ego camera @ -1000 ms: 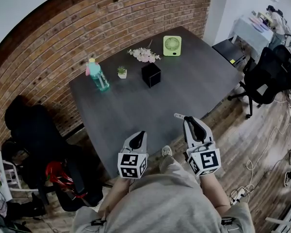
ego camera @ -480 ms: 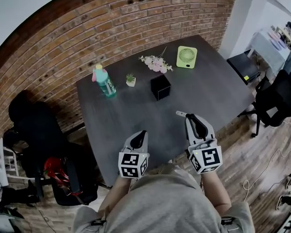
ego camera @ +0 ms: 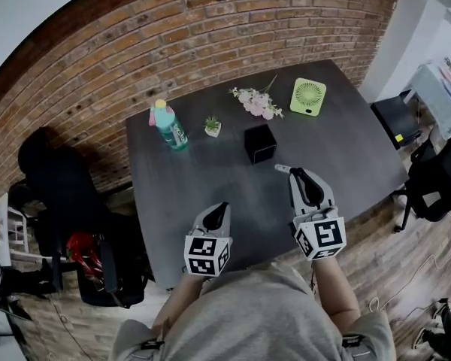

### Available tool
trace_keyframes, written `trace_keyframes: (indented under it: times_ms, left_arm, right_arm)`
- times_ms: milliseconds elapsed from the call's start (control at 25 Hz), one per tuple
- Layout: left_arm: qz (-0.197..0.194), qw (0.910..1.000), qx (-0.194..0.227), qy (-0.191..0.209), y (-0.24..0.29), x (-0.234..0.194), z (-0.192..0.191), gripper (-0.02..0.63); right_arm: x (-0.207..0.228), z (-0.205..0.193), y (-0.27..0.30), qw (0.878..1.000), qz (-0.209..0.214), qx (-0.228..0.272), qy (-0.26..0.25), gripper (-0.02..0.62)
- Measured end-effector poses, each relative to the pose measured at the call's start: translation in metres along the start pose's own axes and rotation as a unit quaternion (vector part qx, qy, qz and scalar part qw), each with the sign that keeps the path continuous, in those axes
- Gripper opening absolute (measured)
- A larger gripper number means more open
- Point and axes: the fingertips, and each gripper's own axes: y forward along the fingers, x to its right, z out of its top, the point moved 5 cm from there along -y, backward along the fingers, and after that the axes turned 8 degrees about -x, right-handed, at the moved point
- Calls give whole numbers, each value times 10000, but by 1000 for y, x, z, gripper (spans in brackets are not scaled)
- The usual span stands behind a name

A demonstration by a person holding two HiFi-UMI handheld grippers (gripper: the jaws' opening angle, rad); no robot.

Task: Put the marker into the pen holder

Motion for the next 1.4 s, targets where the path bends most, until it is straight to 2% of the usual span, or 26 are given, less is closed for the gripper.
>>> trace_keyframes:
  times_ms: [400, 800, 1400]
  left_arm:
    - [393, 9989, -104, -239, 21, -15, 3, 18]
    - [622, 9973, -187, -344, 40, -20, 3, 18]
    - [958, 9934, -333, -528, 49, -32, 0, 18]
  right_arm:
    - [29, -5, 68, 9994, 338, -121, -33, 66]
    - [50, -23, 123, 9976, 596, -352, -19, 66]
    - [57, -72, 184, 9909, 879, -1019, -96, 66]
